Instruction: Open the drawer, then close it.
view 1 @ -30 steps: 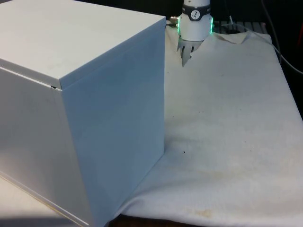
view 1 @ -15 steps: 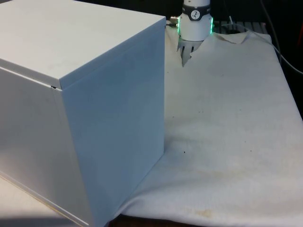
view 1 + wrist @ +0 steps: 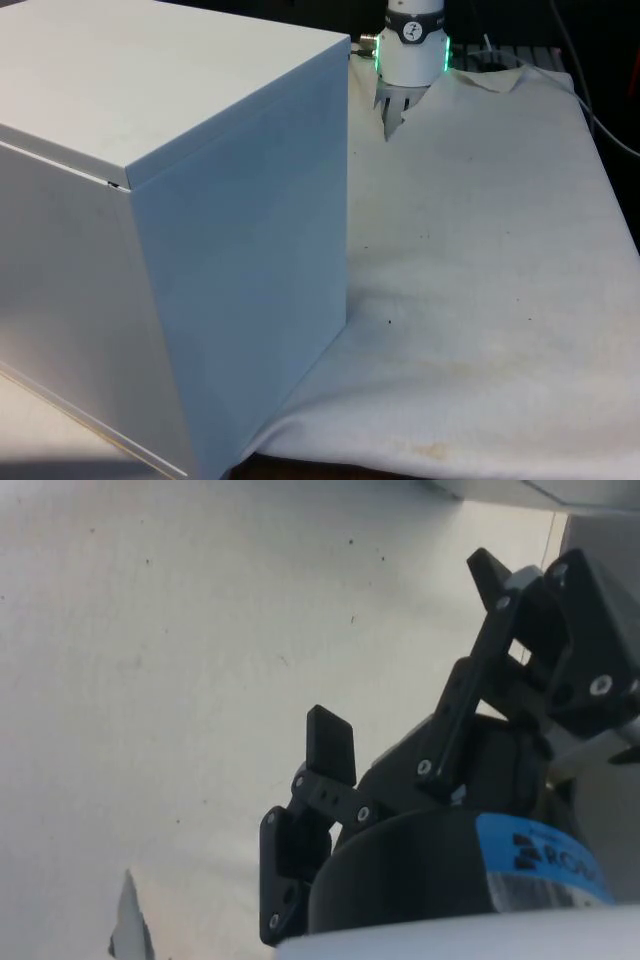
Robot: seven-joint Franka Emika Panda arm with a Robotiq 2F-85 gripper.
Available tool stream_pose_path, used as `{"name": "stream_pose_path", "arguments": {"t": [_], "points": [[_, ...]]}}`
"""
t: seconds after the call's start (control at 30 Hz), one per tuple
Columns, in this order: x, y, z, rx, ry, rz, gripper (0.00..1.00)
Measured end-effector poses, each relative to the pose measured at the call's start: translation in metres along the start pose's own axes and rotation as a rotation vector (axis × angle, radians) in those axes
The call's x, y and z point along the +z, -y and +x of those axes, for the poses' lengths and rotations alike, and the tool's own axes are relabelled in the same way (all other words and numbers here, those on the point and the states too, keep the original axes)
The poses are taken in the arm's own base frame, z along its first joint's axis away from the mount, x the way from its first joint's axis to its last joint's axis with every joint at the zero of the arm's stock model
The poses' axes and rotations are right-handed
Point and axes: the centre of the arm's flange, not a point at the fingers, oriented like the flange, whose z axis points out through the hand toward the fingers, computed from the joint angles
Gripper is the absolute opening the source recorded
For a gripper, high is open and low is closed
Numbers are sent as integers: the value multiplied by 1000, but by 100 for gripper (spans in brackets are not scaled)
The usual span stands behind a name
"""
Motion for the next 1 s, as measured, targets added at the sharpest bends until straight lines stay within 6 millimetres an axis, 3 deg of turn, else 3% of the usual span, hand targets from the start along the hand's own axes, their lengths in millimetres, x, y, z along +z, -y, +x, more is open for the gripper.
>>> {"name": "stream_pose_path", "arguments": {"t": [0.63, 1.0], "points": [[3, -2, -3, -3, -53, -68, 100], [27, -5, -11, 23, -61, -122, 100]]}}
